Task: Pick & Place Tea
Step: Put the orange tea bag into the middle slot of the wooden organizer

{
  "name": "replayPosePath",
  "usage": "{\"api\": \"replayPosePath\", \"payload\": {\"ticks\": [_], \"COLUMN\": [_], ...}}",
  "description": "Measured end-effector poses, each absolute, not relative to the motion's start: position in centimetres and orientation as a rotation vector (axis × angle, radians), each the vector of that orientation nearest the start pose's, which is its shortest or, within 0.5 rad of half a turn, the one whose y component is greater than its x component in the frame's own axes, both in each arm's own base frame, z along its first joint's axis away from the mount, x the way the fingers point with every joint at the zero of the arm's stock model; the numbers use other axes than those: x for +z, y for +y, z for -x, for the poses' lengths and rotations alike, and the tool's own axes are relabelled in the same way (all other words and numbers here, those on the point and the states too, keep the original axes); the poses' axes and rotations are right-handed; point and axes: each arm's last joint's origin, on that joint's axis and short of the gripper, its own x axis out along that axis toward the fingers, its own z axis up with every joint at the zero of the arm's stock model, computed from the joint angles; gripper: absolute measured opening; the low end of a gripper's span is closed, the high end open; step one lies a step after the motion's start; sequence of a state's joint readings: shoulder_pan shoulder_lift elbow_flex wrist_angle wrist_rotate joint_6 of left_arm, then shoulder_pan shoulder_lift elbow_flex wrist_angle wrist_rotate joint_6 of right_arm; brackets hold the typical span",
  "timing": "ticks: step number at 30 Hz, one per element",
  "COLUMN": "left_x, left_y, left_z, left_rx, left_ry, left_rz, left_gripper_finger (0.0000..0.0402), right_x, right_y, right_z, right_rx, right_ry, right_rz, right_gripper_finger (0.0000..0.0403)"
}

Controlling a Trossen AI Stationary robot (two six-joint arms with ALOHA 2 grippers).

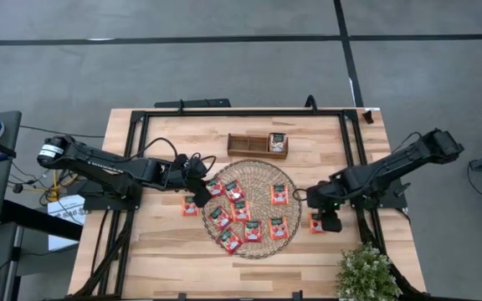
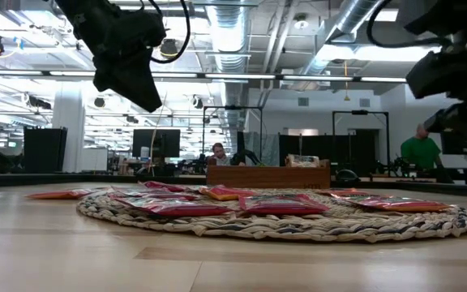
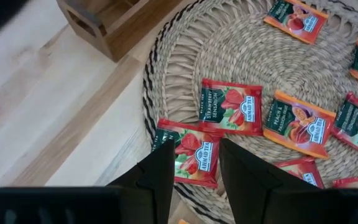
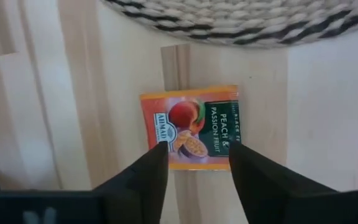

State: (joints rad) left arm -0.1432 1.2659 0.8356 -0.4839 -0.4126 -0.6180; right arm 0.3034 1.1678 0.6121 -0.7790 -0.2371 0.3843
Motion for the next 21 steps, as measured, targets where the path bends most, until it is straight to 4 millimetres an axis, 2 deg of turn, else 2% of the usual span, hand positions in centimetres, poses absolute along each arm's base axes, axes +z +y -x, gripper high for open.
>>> {"api": "replayPosePath", "payload": {"ticks": [9, 21], "left_x": [23.3, 23.3], "left_y": [-2.4, -2.4], "left_z": [-24.5, -24.5], "left_rx": [0.489, 0.489], "left_ry": [0.776, 0.776], "left_rz": [0.276, 0.272], "left_gripper_finger": [0.0123, 0.0148], "right_x": [16.1, 13.8], "right_y": [5.7, 5.8], "right_z": [-17.8, -18.4], "right_rx": [0.146, 0.111], "right_ry": [1.465, 1.579], "right_rz": [-0.287, -0.185], "right_gripper_finger": [0.02, 0.0183]}}
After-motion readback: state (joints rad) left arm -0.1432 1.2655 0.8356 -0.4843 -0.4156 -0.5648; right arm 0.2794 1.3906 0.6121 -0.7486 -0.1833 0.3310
